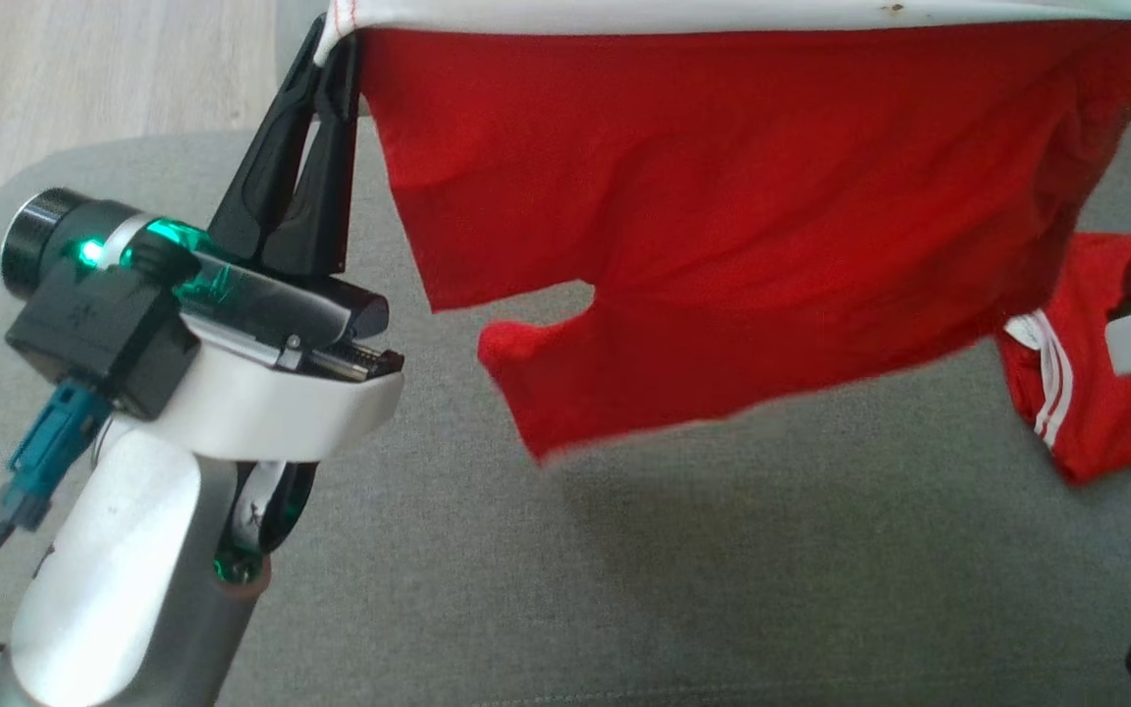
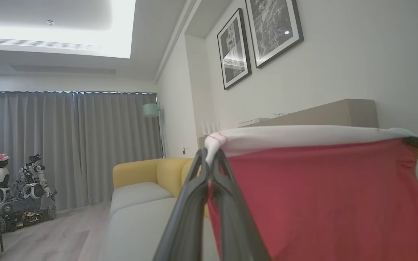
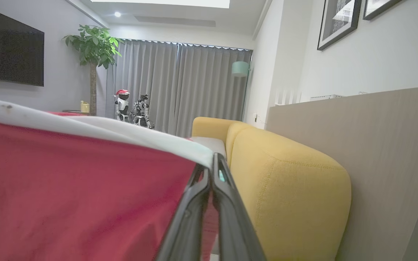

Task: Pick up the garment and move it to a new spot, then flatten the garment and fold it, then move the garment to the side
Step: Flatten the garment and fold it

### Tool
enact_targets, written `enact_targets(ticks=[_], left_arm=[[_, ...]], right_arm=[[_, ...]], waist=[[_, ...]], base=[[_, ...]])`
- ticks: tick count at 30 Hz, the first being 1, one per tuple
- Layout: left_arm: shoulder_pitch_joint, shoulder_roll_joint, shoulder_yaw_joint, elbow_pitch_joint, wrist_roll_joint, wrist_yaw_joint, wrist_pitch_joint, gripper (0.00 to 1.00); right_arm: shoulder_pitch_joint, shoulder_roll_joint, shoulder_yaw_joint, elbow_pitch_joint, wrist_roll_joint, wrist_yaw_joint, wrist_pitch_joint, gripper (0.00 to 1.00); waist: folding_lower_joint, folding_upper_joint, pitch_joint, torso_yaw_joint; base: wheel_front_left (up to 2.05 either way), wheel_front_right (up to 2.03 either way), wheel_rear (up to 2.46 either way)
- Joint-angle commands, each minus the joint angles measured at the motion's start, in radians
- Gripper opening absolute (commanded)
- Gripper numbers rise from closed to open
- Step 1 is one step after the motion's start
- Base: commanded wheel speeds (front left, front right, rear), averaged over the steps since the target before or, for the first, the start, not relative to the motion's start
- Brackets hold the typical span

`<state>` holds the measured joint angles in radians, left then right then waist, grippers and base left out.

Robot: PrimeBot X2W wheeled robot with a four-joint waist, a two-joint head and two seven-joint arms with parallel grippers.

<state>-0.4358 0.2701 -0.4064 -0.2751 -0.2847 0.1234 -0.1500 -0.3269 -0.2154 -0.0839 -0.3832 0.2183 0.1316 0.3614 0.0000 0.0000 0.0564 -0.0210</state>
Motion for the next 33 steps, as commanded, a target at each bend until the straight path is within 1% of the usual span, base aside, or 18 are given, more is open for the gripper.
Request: enact_targets(ticks=[1,4,7,10,12,15,18,19,25,29,33], left_arm=[[-0.068,0.029,0.059,-0.026,-0.009,0.008,0.006,0.00],[-0.092,0.023,0.056,-0.016,-0.018,0.000,0.009,0.00],[-0.138,0.012,0.051,0.010,-0.031,-0.016,0.007,0.00],[-0.217,-0.002,0.056,0.072,-0.051,-0.041,-0.001,0.00],[-0.284,-0.011,0.059,0.142,-0.065,-0.063,-0.008,0.00],[-0.399,-0.038,0.055,0.271,-0.086,-0.101,-0.020,0.00],[-0.536,-0.066,0.061,0.423,-0.089,-0.124,-0.045,0.00],[-0.536,-0.066,0.061,0.423,-0.089,-0.124,-0.045,0.00],[-0.772,-0.130,0.075,0.762,-0.082,-0.155,-0.099,0.00],[-0.841,-0.168,0.074,0.956,-0.073,-0.168,-0.110,0.00],[-0.840,-0.193,0.074,1.136,-0.079,-0.175,-0.111,0.00]], right_arm=[[-0.045,0.002,-0.004,-0.030,0.001,-0.001,0.010,0.00],[-0.071,0.017,0.001,-0.019,0.013,-0.001,0.021,0.00],[-0.121,0.024,0.002,0.018,0.026,-0.001,0.024,0.00],[-0.202,0.031,0.006,0.083,0.046,-0.001,0.021,0.00],[-0.275,0.038,0.014,0.156,0.065,-0.001,0.012,0.00],[-0.404,0.048,0.024,0.294,0.089,-0.001,-0.018,0.00],[-0.547,0.065,0.039,0.457,0.103,-0.001,-0.073,0.00],[-0.547,0.065,0.039,0.457,0.103,-0.001,-0.073,0.00],[-0.789,0.105,0.077,0.825,0.105,-0.001,-0.217,0.00],[-0.872,0.126,0.121,1.064,0.078,-0.001,-0.308,0.00],[-0.910,0.145,0.172,1.270,0.059,-0.001,-0.368,0.00]], waist=[[0.0000,0.0000,0.008,0.000],[0.0000,0.0000,0.030,-0.001],[0.0000,0.0000,0.058,0.002],[0.0000,0.0000,0.091,0.004],[0.0000,0.0000,0.108,0.002],[0.0000,0.0000,0.133,0.003],[0.0000,0.0000,0.160,0.004],[0.0000,0.0000,0.160,0.004],[0.0000,0.0000,0.184,0.004],[0.0000,0.0000,0.201,0.003],[0.0000,0.0000,0.231,0.002]], base=[[0.00,0.00,0.00],[0.00,0.00,0.00],[0.00,0.00,0.00],[0.00,0.00,0.00],[0.00,0.00,0.00],[0.00,0.00,0.00],[0.00,0.00,0.00],[0.00,0.00,0.00],[0.00,0.00,0.00],[0.00,0.00,0.00],[0.00,0.00,0.00]])
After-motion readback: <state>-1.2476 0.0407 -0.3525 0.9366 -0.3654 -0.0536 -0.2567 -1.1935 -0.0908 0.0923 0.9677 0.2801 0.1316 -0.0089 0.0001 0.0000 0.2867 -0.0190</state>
